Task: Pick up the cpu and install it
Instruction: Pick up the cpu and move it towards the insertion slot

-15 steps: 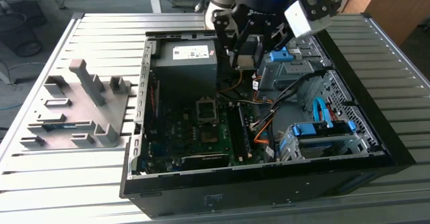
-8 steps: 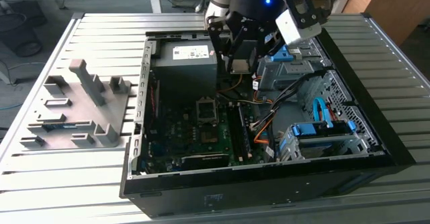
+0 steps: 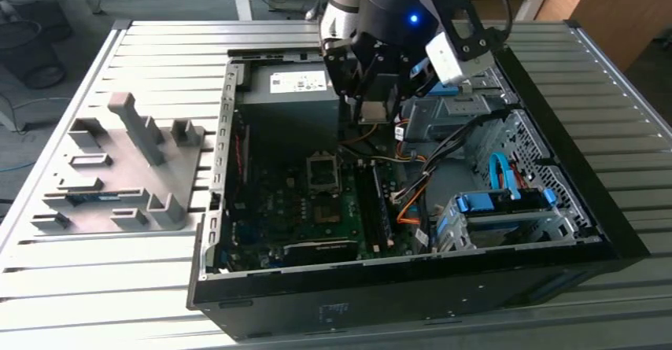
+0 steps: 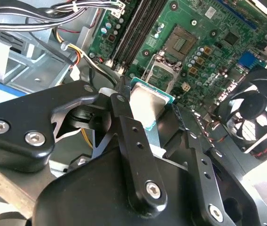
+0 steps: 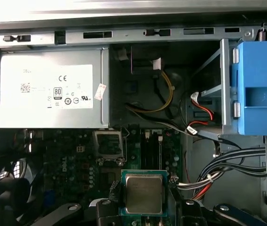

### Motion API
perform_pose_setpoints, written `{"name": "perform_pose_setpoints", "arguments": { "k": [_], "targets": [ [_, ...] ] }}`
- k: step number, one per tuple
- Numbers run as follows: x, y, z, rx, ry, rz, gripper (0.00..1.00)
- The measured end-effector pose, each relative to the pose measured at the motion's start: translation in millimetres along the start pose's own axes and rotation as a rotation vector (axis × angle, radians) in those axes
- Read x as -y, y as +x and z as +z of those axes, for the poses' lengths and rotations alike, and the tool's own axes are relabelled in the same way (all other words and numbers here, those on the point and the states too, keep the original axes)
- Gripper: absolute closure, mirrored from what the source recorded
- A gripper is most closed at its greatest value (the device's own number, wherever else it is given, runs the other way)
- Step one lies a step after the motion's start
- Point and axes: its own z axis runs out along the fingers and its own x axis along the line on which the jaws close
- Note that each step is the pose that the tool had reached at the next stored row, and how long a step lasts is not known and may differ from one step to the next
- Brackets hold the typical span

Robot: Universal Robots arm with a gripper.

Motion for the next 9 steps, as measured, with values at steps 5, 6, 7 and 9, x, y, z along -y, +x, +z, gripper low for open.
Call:
{"name": "perform_pose_setpoints", "arguments": {
  "k": [5,6,7,9],
  "targets": [
    [0.2,-0.6,9.0,-0.0001,0.0002,0.000,0.53],
    [0.3,-0.8,10.8,0.0000,0.0002,0.000,0.53],
    [0.3,-0.9,12.6,0.0000,0.0001,0.000,0.53],
    [0.4,-1.2,16.4,0.0000,0.0000,0.000,0.53]
  ]
}}
